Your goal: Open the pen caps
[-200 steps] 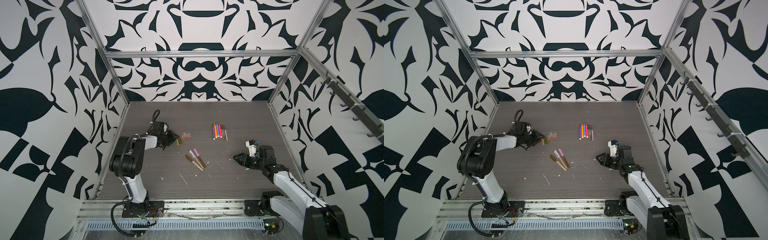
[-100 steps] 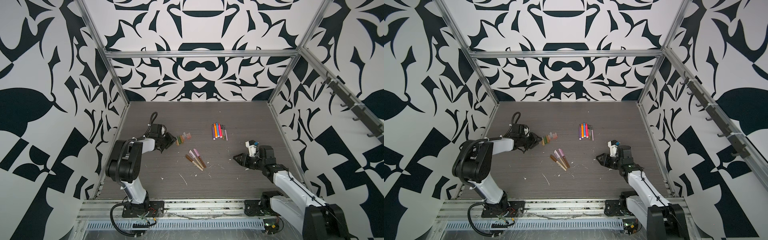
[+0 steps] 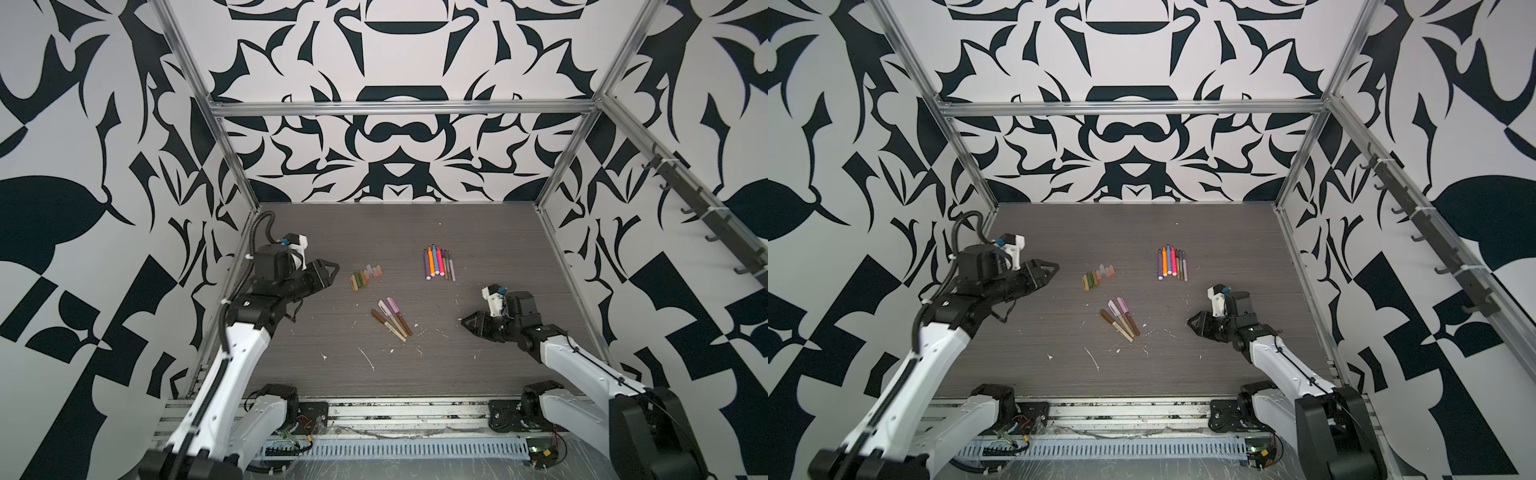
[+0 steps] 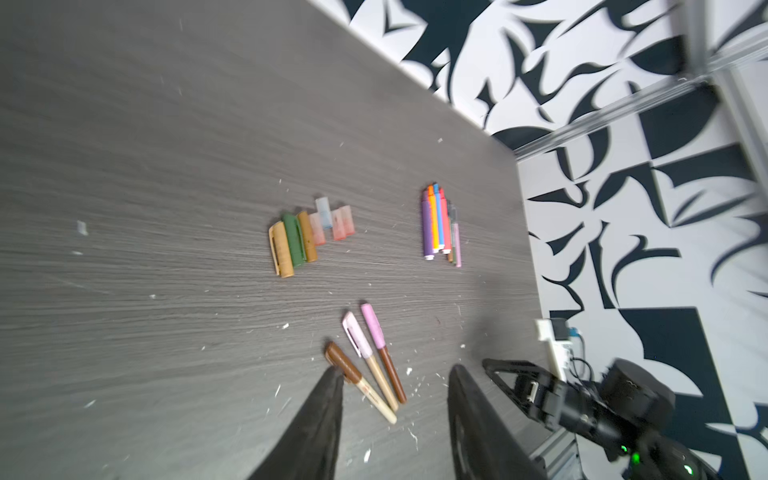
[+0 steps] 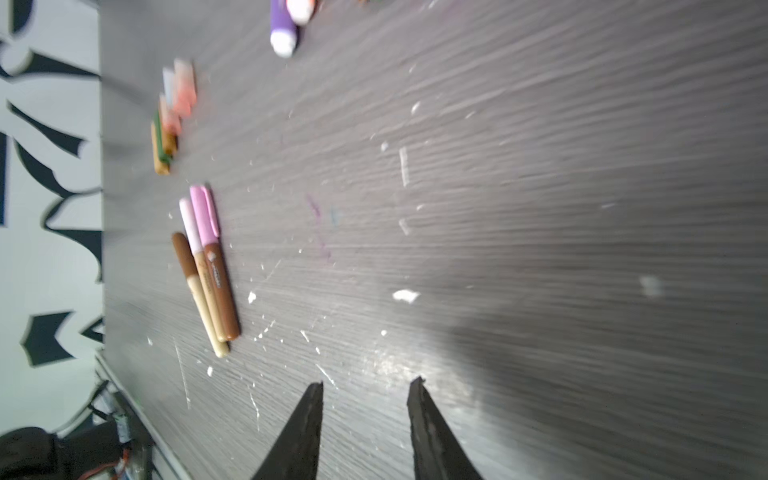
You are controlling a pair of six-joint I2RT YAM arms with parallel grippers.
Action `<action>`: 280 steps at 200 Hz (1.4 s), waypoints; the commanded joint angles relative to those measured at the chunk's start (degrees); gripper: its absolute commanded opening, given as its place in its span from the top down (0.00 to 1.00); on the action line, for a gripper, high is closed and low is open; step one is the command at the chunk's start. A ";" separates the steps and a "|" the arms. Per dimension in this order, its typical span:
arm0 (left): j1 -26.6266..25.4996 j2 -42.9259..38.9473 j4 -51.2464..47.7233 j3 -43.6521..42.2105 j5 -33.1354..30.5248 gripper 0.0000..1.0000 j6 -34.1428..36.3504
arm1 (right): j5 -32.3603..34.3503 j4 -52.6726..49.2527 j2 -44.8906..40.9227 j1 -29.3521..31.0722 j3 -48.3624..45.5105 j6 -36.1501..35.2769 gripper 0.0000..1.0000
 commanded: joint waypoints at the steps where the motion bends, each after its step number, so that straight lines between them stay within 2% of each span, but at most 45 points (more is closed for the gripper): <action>1: 0.27 -4.51 -14.64 1.38 -3.35 0.52 7.00 | 9.69 4.20 2.42 10.51 2.60 4.64 0.63; 19: 0.27 -7.53 -12.44 -0.53 -3.04 0.51 6.27 | 14.91 7.39 9.69 19.55 6.01 7.22 0.63; 40: 0.40 -8.08 -8.31 -2.91 -2.90 0.50 4.50 | 17.75 6.09 19.79 27.93 14.37 5.76 0.63; 70: 1.24 -4.59 -10.43 -1.58 -1.52 0.51 5.64 | 22.09 1.12 28.08 35.50 23.77 3.17 0.63; 136: 2.53 -5.50 -9.24 -2.52 -1.40 0.50 4.93 | 27.53 -6.58 36.03 42.39 33.87 -1.49 0.65; 213: 2.55 -5.79 -9.17 -2.61 -1.82 0.51 4.85 | 30.19 -10.32 40.46 44.47 38.37 -2.54 0.68; 245: 2.63 -5.53 -9.26 -2.52 -2.28 0.51 4.86 | 35.83 -14.24 42.56 47.54 40.67 -2.93 0.73; 280: 2.63 -5.35 -9.34 -2.57 -2.45 0.51 4.85 | 41.70 -18.19 45.17 51.81 43.76 -3.19 0.73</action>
